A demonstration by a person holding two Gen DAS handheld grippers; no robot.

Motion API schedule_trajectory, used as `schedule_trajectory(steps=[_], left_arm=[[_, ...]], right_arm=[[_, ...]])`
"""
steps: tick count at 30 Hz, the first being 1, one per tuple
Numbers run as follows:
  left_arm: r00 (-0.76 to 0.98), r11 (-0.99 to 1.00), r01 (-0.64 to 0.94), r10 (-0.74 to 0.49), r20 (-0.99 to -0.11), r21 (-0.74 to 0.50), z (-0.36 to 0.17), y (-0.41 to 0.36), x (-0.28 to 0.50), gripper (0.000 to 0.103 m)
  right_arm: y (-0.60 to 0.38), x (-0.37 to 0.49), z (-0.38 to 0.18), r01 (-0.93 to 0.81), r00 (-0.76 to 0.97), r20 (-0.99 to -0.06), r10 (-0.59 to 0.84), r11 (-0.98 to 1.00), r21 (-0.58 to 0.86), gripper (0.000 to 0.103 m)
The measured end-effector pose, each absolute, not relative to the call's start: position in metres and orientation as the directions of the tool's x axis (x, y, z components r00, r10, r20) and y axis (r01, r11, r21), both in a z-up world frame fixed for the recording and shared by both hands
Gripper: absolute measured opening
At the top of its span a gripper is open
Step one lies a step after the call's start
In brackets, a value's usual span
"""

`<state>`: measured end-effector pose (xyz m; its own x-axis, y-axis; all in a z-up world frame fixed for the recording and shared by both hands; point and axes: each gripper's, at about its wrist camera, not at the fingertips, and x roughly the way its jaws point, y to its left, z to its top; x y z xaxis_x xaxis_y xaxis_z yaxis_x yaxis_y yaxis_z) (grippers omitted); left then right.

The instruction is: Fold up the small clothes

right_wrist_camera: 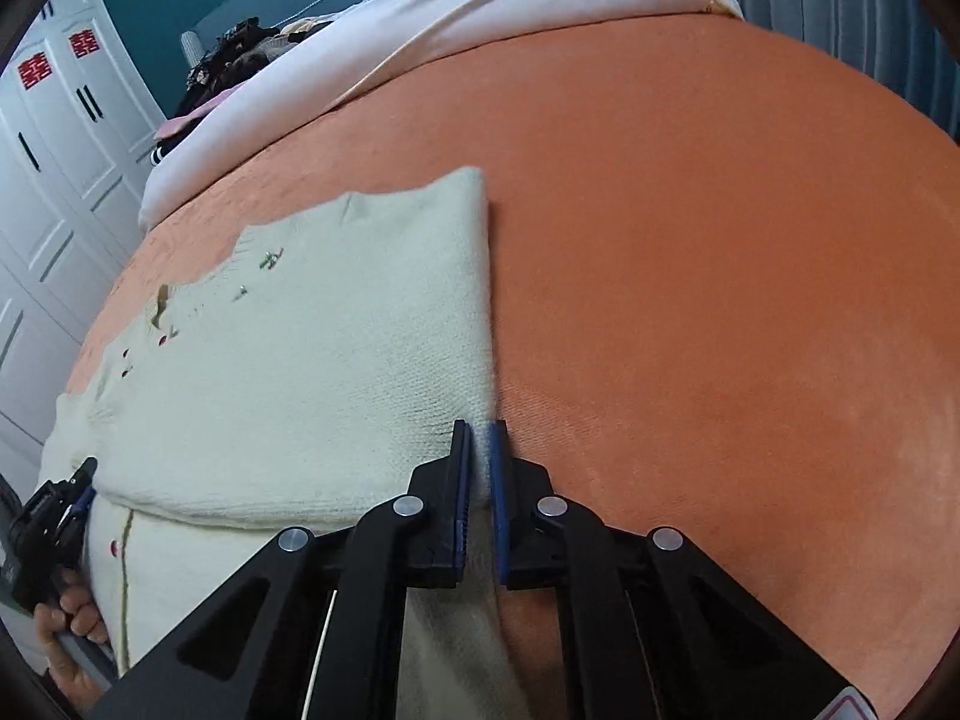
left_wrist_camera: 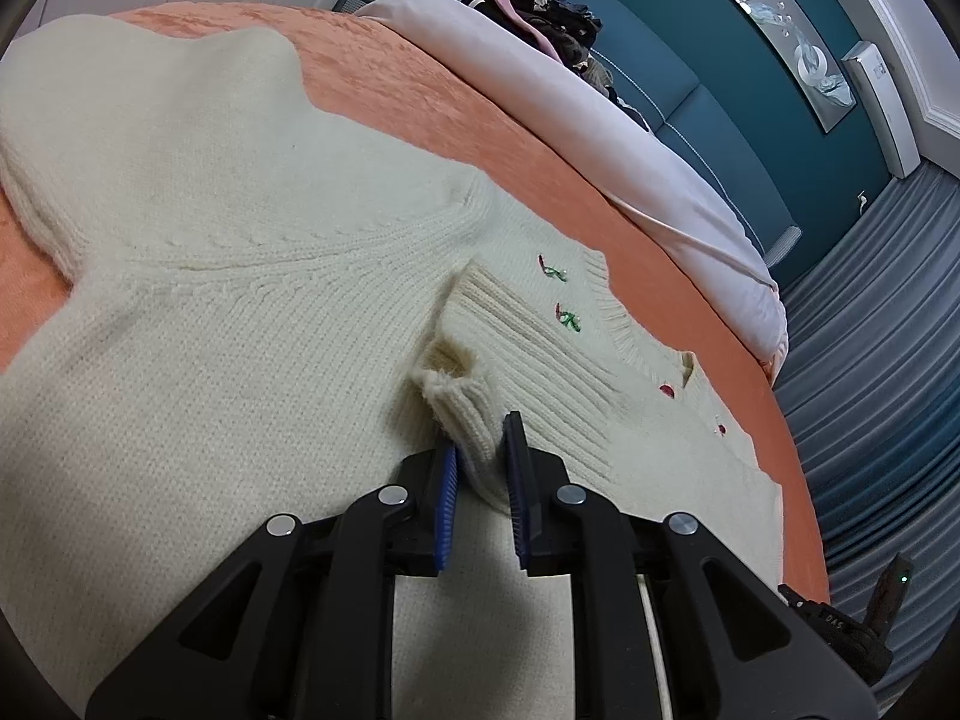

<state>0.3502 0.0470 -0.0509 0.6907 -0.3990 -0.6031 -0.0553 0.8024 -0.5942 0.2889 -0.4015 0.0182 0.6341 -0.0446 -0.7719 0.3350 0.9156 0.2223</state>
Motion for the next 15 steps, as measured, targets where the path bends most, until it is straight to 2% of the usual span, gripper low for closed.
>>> schedule_trajectory(steps=[2,4,5,6,8,12,14,15], left_arm=[[0.688,0.779,-0.081,-0.408,-0.6,-0.622,-0.04,0.058,0.347,0.024],[0.74,0.753,-0.142,-0.351,-0.574,-0.643,-0.022,0.09,0.334,0.057],[0.778,0.725,-0.183,-0.307,-0.548,-0.664,-0.014,0.114,0.326,0.074],[0.809,0.692,-0.23,-0.255,-0.53,-0.684,-0.007,0.142,0.32,0.081],[0.831,0.63,-0.333,-0.155,-0.534,-0.702,0.002,0.206,0.319,0.087],[0.787,0.517,-0.557,0.077,-0.612,-0.65,0.002,0.329,0.332,0.088],[0.739,0.405,-0.647,0.125,-0.662,-0.646,-0.009,0.381,0.339,0.088],[0.732,0.347,-0.663,0.113,-0.672,-0.663,-0.017,0.4,0.342,0.083]], right_arm=[[-0.386,0.274,0.046,0.321,0.674,-0.736,-0.057,0.92,0.223,0.021],[-0.368,0.251,0.064,0.283,0.701,-0.712,-0.051,0.936,0.211,0.046],[-0.357,0.239,0.067,0.262,0.706,-0.707,-0.046,0.944,0.2,0.049],[-0.348,0.226,0.068,0.228,0.708,-0.706,-0.022,0.953,0.199,0.052],[-0.326,0.206,0.061,0.197,0.683,-0.73,0.007,0.961,0.193,0.054],[-0.289,0.169,0.035,0.192,0.61,-0.789,0.074,0.952,0.237,0.055],[-0.274,0.157,0.023,0.209,0.572,-0.812,0.114,0.937,0.278,0.055],[-0.268,0.153,0.019,0.214,0.551,-0.824,0.135,0.931,0.295,0.056]])
